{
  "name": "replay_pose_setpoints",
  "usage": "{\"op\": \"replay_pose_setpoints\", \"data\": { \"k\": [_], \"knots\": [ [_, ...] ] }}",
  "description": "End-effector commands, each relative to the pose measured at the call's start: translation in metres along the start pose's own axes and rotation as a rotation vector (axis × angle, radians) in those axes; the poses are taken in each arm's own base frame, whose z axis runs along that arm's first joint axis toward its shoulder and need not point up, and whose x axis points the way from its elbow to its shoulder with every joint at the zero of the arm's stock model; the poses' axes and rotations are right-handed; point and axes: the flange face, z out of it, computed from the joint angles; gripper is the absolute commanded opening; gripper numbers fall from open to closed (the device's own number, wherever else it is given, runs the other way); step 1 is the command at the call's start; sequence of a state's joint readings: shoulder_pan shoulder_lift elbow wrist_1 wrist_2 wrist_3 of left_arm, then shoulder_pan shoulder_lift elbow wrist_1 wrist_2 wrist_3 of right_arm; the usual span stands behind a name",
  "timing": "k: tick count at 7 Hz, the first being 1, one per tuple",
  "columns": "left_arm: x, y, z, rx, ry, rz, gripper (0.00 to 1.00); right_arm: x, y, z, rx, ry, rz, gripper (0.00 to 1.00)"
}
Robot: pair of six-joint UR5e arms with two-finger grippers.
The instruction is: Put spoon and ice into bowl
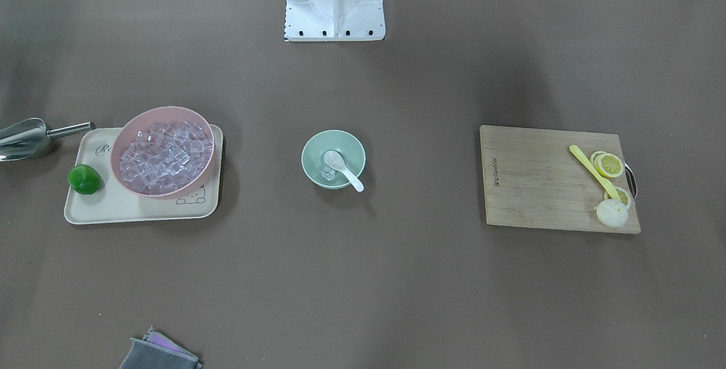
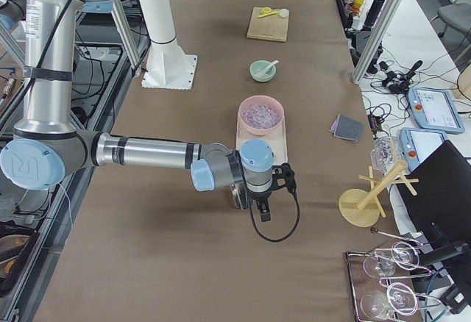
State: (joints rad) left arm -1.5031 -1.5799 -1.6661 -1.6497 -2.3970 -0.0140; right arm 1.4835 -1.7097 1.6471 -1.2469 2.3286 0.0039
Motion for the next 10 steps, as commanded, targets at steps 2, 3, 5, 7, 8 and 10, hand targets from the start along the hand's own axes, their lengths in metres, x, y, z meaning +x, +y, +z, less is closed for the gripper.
{"op": "replay_pose_setpoints", "data": {
  "k": [2,3,5,7,8,10],
  "knots": [
    [-0.005,0.004,0.006,-0.011,-0.008,-0.004,0.98,0.000,0.029,-0.006,-0.002,0.000,-0.006,1.00],
    [-0.006,0.010,0.005,-0.010,-0.003,-0.007,0.98,-0.001,0.029,-0.006,-0.003,-0.001,-0.006,1.00],
    [-0.008,0.010,0.006,-0.014,-0.006,-0.012,0.98,-0.002,0.024,-0.008,0.003,0.001,-0.012,1.00],
    [-0.005,0.016,0.005,-0.012,-0.002,-0.008,0.98,-0.005,0.022,-0.011,0.009,-0.001,-0.016,1.00],
    [0.005,0.014,-0.006,0.012,-0.001,0.015,0.98,-0.006,0.021,-0.011,0.011,-0.002,-0.013,1.00],
    [0.003,0.013,-0.004,0.010,-0.008,0.015,0.98,-0.013,0.029,-0.017,0.015,-0.024,-0.014,1.00]
  ]
}}
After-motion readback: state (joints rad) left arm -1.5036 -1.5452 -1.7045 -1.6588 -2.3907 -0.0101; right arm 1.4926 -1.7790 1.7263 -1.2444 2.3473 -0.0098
